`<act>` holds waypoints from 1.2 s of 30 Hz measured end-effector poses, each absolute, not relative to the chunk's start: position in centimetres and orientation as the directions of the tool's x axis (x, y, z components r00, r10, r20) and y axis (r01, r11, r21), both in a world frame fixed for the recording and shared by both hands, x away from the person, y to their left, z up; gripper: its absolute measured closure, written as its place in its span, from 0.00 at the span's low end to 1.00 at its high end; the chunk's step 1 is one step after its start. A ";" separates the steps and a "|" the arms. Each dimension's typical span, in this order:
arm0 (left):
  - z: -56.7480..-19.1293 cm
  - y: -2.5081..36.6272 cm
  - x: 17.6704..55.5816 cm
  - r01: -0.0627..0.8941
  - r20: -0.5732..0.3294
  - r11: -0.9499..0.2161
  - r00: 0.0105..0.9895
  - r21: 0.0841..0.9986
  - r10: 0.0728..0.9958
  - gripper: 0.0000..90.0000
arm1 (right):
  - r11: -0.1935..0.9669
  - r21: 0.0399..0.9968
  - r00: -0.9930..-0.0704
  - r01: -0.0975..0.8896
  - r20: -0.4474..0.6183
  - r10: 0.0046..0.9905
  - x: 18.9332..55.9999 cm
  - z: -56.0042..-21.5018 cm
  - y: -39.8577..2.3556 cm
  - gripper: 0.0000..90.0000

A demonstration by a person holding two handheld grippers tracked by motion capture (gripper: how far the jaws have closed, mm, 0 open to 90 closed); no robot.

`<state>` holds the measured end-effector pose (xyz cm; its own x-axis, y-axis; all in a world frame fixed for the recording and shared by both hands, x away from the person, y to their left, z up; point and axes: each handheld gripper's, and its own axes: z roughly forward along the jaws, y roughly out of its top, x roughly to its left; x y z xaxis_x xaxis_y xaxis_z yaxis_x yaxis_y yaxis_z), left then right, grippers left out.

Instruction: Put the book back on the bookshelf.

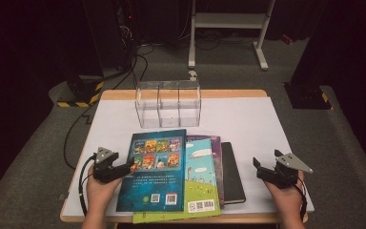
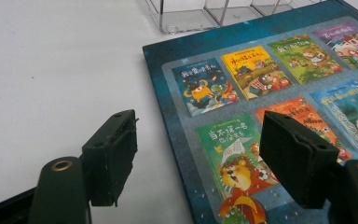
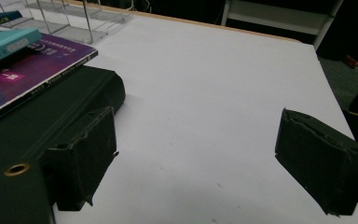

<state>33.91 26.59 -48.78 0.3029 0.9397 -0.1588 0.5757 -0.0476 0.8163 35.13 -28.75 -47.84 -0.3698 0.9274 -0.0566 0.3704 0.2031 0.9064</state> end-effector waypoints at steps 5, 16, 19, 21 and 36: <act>-49.3 26.4 33.5 0.618 -0.200 -0.044 0.319 0.785 0.926 0.30 | 0.176 0.919 -0.402 0.354 -0.020 0.915 35.5 -47.6 -28.0 0.11; -50.4 25.4 33.3 0.668 -0.251 -0.036 0.328 0.743 0.911 0.27 | 0.232 0.904 -0.460 0.360 -0.044 0.887 35.5 -47.4 -25.1 0.14; -50.4 25.4 33.3 0.671 -0.248 -0.040 0.329 0.740 0.911 0.27 | 0.242 0.900 -0.481 0.362 -0.042 0.876 35.3 -47.3 -24.3 0.14; -50.3 25.1 33.4 0.673 -0.250 -0.043 0.333 0.738 0.909 0.27 | 0.246 0.897 -0.493 0.366 -0.038 0.869 35.2 -47.3 -23.9 0.14; -49.2 19.7 33.2 0.620 -0.227 -0.143 0.479 0.772 0.848 0.32 | 0.260 0.893 -0.551 0.368 -0.016 0.834 33.5 -46.9 -21.9 0.15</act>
